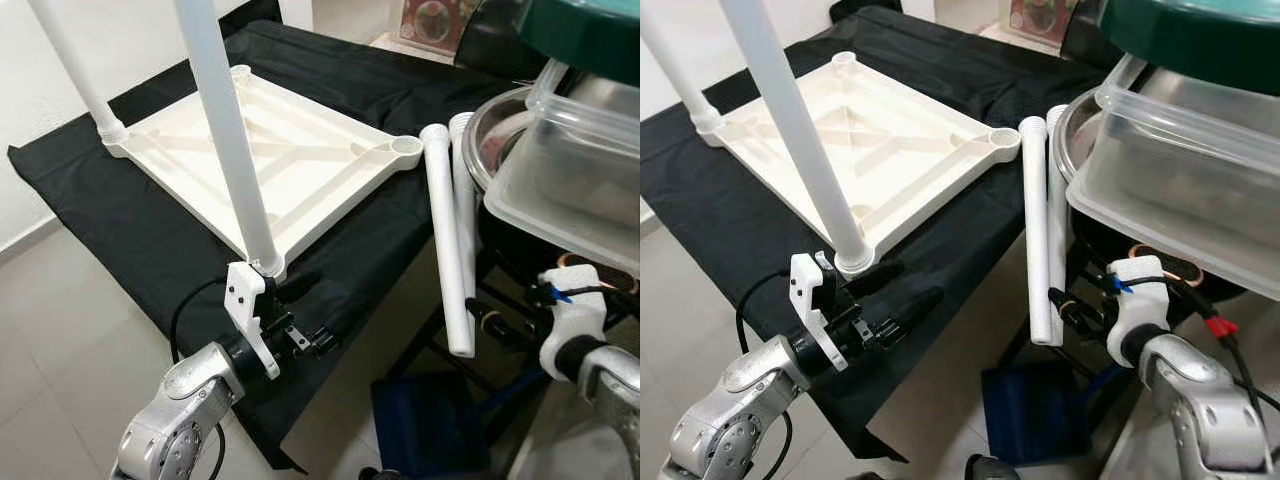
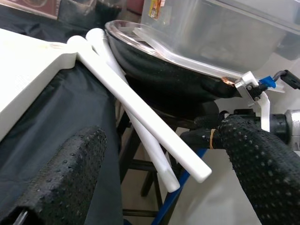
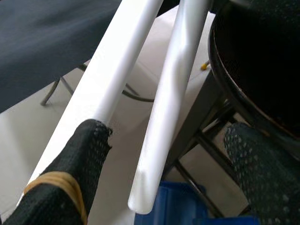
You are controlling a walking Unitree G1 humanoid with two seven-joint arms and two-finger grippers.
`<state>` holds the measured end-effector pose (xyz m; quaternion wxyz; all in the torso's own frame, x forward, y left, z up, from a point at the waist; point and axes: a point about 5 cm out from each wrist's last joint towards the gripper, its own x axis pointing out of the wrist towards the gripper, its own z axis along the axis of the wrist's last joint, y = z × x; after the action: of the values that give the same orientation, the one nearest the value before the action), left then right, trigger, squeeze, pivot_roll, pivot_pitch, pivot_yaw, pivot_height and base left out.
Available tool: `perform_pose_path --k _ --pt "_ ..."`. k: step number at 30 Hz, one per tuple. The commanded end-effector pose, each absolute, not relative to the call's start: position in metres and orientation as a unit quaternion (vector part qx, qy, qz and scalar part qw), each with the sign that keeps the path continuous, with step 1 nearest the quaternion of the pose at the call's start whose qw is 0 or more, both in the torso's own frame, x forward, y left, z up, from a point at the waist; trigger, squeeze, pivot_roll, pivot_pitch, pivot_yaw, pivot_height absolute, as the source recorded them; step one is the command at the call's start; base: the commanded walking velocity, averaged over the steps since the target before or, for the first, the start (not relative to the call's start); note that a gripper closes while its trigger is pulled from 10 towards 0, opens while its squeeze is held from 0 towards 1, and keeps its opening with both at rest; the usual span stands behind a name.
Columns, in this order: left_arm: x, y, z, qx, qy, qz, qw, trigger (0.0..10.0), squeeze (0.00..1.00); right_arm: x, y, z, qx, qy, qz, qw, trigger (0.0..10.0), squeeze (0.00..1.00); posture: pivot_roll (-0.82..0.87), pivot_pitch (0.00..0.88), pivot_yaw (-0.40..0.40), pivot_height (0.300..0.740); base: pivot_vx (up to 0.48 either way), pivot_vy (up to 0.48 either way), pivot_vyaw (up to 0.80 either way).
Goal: Building children table
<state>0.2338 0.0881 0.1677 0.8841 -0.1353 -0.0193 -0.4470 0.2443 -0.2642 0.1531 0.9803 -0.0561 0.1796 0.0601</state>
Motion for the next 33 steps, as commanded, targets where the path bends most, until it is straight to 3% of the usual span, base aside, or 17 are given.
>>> perform_pose_path --k 1,9,18,26,33 --pt "0.231 0.092 0.168 -0.131 -0.016 -0.441 0.888 10.0 0.00 0.243 -0.268 0.134 -0.031 0.217 0.042 0.975 10.0 0.00 -0.12 0.207 0.024 0.740 0.000 0.000 0.00" --pt "0.229 0.091 0.168 -0.132 -0.015 -0.437 0.889 10.0 0.00 0.243 -0.269 0.131 -0.047 0.229 0.045 0.971 10.0 0.00 -0.12 0.212 0.025 0.740 0.000 0.000 0.00" --pt "0.229 0.091 0.168 -0.132 -0.015 -0.437 0.889 10.0 0.00 0.247 -0.262 0.154 0.013 0.137 0.067 0.988 10.0 0.00 -0.12 0.212 0.026 0.740 0.000 0.000 0.00" --pt "0.229 0.090 0.169 -0.132 -0.015 -0.440 0.888 10.0 0.00 0.230 -0.269 0.154 0.022 0.144 0.081 0.986 10.0 0.00 -0.13 0.208 0.030 0.740 0.000 0.000 0.00" --pt "0.230 0.089 0.169 -0.131 -0.015 -0.444 0.886 10.0 0.00 0.222 -0.265 0.160 0.063 0.095 0.095 0.989 10.0 0.00 -0.13 0.204 0.034 0.740 0.000 0.000 0.00"
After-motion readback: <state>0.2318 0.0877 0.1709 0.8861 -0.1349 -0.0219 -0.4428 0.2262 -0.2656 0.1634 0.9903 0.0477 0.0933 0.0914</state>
